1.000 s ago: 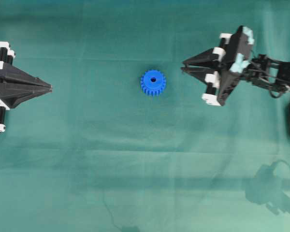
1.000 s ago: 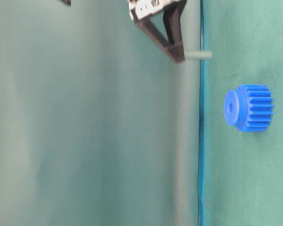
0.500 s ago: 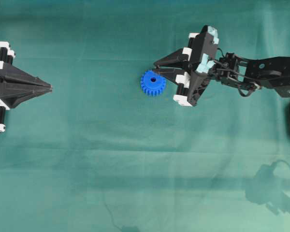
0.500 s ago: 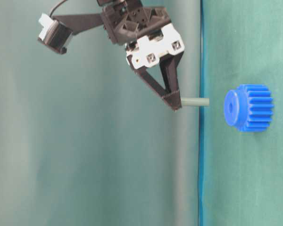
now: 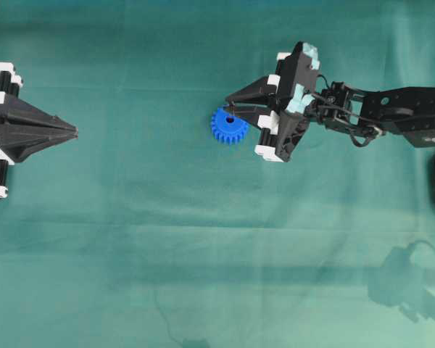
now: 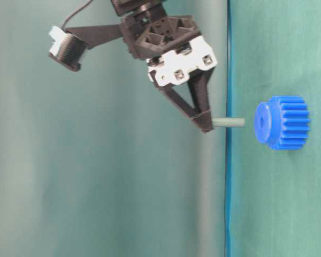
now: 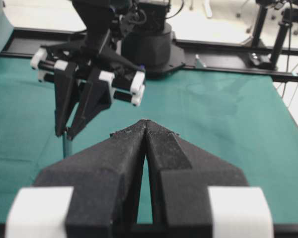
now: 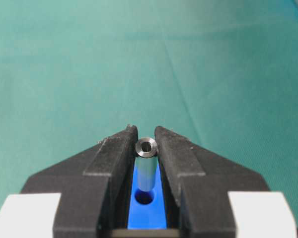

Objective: Insert the shaft placed at a random location into the center hole of the small gear at another random location.
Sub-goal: 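Align the held shaft vertically and lower it into the gear's center hole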

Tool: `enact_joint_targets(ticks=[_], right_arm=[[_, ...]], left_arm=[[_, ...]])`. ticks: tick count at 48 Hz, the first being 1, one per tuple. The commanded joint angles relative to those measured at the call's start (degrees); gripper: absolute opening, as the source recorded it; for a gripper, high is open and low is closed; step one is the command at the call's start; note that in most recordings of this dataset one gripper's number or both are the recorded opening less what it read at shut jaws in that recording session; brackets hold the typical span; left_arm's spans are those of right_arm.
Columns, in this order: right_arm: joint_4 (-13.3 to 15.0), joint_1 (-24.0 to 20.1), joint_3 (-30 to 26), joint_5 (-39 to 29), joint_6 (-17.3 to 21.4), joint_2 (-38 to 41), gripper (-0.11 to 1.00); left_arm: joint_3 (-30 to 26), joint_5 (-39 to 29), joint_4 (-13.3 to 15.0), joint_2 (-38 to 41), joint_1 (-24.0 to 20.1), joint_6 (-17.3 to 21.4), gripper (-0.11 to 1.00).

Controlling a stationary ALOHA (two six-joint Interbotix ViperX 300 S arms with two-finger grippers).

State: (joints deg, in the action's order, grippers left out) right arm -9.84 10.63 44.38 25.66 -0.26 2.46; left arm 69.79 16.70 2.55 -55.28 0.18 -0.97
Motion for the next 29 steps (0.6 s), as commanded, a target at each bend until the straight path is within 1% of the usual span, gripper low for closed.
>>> enact_joint_targets(ticks=[1,13,29], right_arm=[[-0.18,-0.09,-1.23,0.62,0.0,0.26,0.14],[-0.44,-0.09,-1.49,0.7,0.35,2.9,0.14],[-0.44,-0.09,-1.41,0.7,0.35,2.72,0.14]], left_arm=[[-0.7,0.26,0.09,0.18,0.09,-0.09,0.0],[-0.7,0.26,0.18,0.18,0.09,-0.09,0.0],[-0.7,0.26,0.18,0.26,0.09,-0.18,0.0]])
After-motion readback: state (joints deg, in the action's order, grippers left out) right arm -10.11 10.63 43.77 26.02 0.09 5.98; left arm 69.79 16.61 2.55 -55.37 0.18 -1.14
